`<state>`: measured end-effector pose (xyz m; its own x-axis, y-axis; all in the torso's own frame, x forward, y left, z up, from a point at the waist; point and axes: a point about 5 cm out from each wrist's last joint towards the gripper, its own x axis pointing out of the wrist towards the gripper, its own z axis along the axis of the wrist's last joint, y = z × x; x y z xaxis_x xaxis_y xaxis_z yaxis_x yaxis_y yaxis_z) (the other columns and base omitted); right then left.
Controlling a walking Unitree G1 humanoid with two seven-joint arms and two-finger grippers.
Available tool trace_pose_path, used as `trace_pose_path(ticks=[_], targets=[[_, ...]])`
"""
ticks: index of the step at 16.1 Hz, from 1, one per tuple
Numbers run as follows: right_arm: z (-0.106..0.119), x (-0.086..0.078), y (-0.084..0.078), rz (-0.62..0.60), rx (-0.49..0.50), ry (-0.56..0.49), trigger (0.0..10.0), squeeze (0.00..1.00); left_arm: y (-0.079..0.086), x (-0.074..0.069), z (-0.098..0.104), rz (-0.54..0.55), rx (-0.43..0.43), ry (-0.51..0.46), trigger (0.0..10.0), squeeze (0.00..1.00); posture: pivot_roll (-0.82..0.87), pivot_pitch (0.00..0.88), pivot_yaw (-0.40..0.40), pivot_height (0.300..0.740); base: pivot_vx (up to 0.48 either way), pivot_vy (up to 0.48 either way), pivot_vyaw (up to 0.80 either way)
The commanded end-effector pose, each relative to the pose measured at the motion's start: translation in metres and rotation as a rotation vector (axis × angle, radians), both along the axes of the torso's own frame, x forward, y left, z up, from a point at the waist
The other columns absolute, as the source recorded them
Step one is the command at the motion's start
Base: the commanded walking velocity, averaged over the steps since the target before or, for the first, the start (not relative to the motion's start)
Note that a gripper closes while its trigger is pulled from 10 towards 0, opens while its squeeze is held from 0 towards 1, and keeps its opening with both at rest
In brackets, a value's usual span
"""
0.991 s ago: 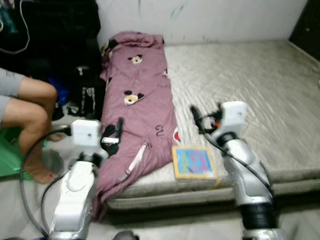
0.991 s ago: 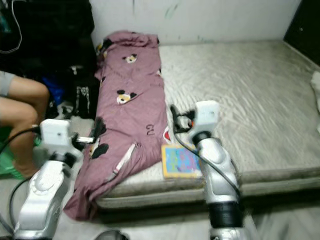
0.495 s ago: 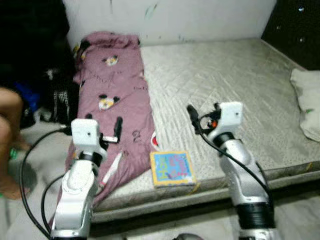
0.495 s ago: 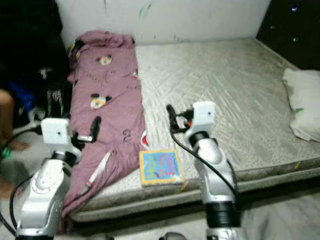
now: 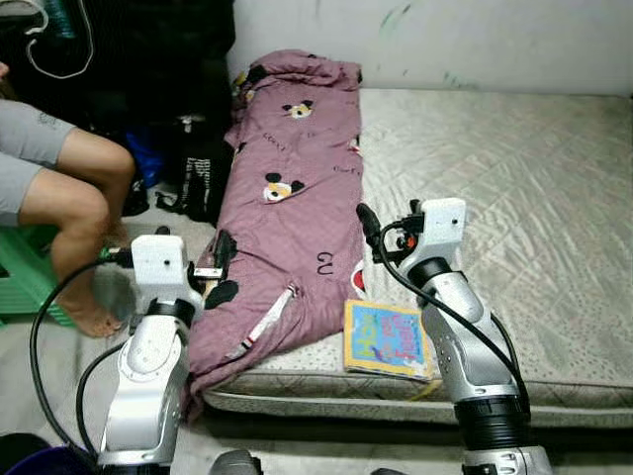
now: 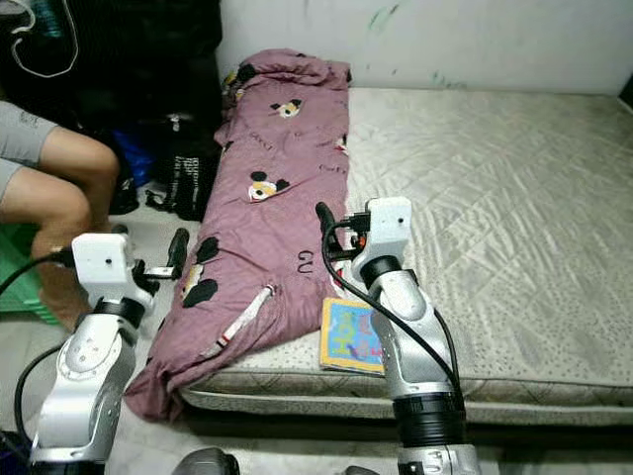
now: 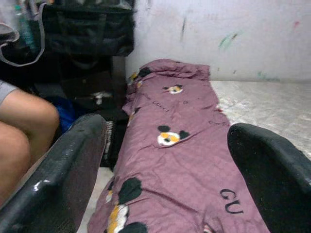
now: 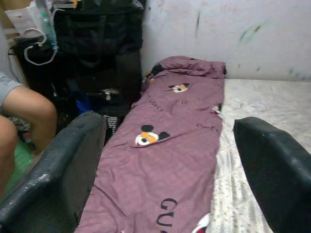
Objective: Clean up the room
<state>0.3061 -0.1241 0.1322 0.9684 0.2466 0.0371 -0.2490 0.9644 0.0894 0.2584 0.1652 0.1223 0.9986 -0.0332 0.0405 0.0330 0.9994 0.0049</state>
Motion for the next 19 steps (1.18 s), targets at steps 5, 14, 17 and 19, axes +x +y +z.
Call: trace_pose_path(ticks=[5,14,17,19], targets=[[0.0019,0.0025,-0.0013,-0.015,0.013,-0.009,10.0,0.0,-0.0014,0.0019,0.0001,-0.012,0.014,0.004,10.0,0.0,-0.07,0.0,-0.006,0.74,0.0,0.0,0.0],[0.0018,0.003,-0.0002,-0.004,-0.001,-0.016,10.0,0.0,-0.0035,0.0018,-0.0003,-0.019,0.006,0.004,10.0,0.0,-0.07,0.0,-0.011,0.74,0.0,-0.167,0.0],[0.0018,0.0032,0.0006,0.002,-0.009,-0.019,10.0,0.0,-0.0039,0.0018,-0.0003,-0.021,0.004,0.004,10.0,0.0,-0.07,0.0,-0.012,0.74,0.0,-0.292,0.0],[0.002,0.0034,0.0011,0.005,-0.012,-0.021,10.0,0.0,-0.004,0.002,-0.0002,-0.021,0.002,0.004,10.0,0.0,-0.07,0.0,-0.012,0.74,0.0,-0.294,0.0]])
